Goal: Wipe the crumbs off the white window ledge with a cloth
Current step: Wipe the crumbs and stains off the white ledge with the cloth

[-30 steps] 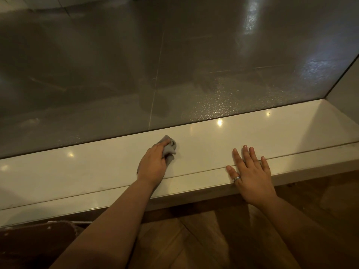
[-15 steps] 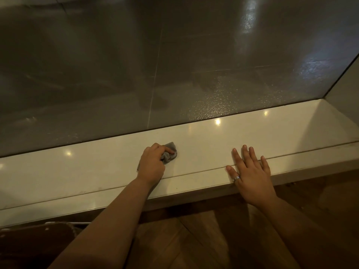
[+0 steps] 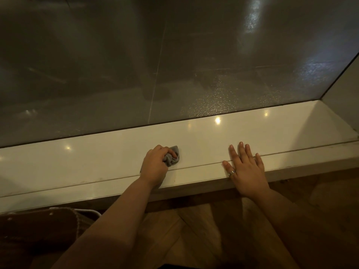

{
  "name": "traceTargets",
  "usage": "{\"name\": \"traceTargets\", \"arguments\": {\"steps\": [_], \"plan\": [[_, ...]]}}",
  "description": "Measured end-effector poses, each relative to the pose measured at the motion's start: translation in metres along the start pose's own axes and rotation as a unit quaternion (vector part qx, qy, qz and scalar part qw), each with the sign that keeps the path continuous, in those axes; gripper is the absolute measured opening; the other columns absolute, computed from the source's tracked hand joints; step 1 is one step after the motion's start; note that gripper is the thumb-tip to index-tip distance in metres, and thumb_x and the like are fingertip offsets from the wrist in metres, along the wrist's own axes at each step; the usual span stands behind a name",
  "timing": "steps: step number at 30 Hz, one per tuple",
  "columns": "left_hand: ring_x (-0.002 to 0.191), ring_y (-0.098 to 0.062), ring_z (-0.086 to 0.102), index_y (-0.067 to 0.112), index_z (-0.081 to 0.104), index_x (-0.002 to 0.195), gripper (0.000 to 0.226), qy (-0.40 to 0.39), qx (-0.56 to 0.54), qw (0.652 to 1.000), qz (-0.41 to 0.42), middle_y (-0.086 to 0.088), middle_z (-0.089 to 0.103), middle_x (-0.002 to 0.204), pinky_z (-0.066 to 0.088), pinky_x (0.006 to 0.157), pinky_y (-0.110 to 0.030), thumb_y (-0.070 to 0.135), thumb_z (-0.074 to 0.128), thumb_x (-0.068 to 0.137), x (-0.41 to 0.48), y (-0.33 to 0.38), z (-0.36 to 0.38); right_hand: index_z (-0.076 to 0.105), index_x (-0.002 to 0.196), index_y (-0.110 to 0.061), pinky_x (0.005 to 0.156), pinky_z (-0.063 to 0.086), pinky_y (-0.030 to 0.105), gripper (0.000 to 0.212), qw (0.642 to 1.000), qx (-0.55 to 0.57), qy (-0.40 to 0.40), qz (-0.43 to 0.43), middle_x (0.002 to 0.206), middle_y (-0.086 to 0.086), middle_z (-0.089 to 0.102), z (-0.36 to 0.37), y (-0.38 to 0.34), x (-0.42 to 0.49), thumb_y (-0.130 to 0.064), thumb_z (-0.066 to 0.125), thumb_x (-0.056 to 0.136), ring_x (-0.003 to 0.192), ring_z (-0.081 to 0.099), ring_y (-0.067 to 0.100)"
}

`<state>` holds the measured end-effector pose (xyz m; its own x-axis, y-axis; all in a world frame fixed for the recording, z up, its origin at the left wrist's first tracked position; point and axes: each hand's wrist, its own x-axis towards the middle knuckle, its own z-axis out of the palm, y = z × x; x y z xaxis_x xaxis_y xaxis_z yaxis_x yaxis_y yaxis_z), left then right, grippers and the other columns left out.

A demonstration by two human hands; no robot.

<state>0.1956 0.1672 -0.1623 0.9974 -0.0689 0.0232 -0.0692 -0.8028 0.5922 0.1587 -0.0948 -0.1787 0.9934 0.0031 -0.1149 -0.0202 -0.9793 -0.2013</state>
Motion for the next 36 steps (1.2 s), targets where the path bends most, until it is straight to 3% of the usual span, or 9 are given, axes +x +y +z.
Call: {"name": "traceTargets", "arguments": {"steps": [9,17,22,28,36], "plan": [[0.095,-0.017,0.052,0.011,0.067,0.095,0.040,-0.016,-0.086,0.994,-0.063,-0.006,0.061,0.105,0.038,0.076,-0.020,-0.016,0.046,0.075,-0.007,0.012,-0.001,-0.011,0.147,-0.027,0.116,-0.007,0.043,0.107,1.000,0.004,-0.018,-0.001,0.157,0.006,-0.015,-0.001,0.000,0.000,-0.074,-0.038,0.055,0.144,-0.017,0.020],[0.096,-0.028,0.057,0.019,0.064,0.082,0.047,0.015,-0.187,0.977,-0.102,-0.002,0.058,0.096,0.050,0.082,-0.045,-0.020,0.043,0.067,-0.002,0.024,0.007,-0.011,0.147,-0.029,0.116,-0.009,0.042,0.082,1.000,0.002,-0.014,0.004,0.157,0.004,-0.016,0.000,0.000,0.002,-0.067,-0.014,0.074,0.142,-0.020,0.017],[0.096,-0.029,0.058,0.019,0.064,0.082,0.044,0.015,-0.217,0.971,-0.101,-0.004,0.058,0.096,0.051,0.083,-0.049,-0.018,0.043,0.068,0.005,0.035,0.019,-0.010,0.147,-0.029,0.113,-0.013,0.039,0.085,1.000,0.004,-0.008,0.000,0.155,0.002,-0.019,0.001,0.000,0.001,-0.066,-0.016,0.072,0.137,-0.025,0.014],[0.097,-0.026,0.058,0.020,0.065,0.082,0.041,0.022,-0.215,0.973,-0.083,-0.007,0.062,0.100,0.050,0.086,-0.049,-0.015,0.048,0.068,0.008,0.051,0.032,-0.010,0.147,-0.028,0.114,-0.012,0.041,0.073,1.000,0.003,-0.015,0.009,0.157,0.004,-0.017,0.000,0.000,0.002,-0.061,-0.004,0.082,0.139,-0.024,0.015],[0.096,-0.024,0.059,0.023,0.066,0.082,0.043,0.047,-0.265,0.959,-0.086,0.003,0.058,0.091,0.052,0.085,-0.046,-0.013,0.046,0.068,0.014,0.073,0.052,-0.008,0.148,-0.028,0.114,-0.013,0.040,0.073,1.000,0.006,-0.003,0.011,0.157,0.003,-0.016,0.002,-0.001,0.001,-0.061,-0.005,0.082,0.142,-0.021,0.017]]}}
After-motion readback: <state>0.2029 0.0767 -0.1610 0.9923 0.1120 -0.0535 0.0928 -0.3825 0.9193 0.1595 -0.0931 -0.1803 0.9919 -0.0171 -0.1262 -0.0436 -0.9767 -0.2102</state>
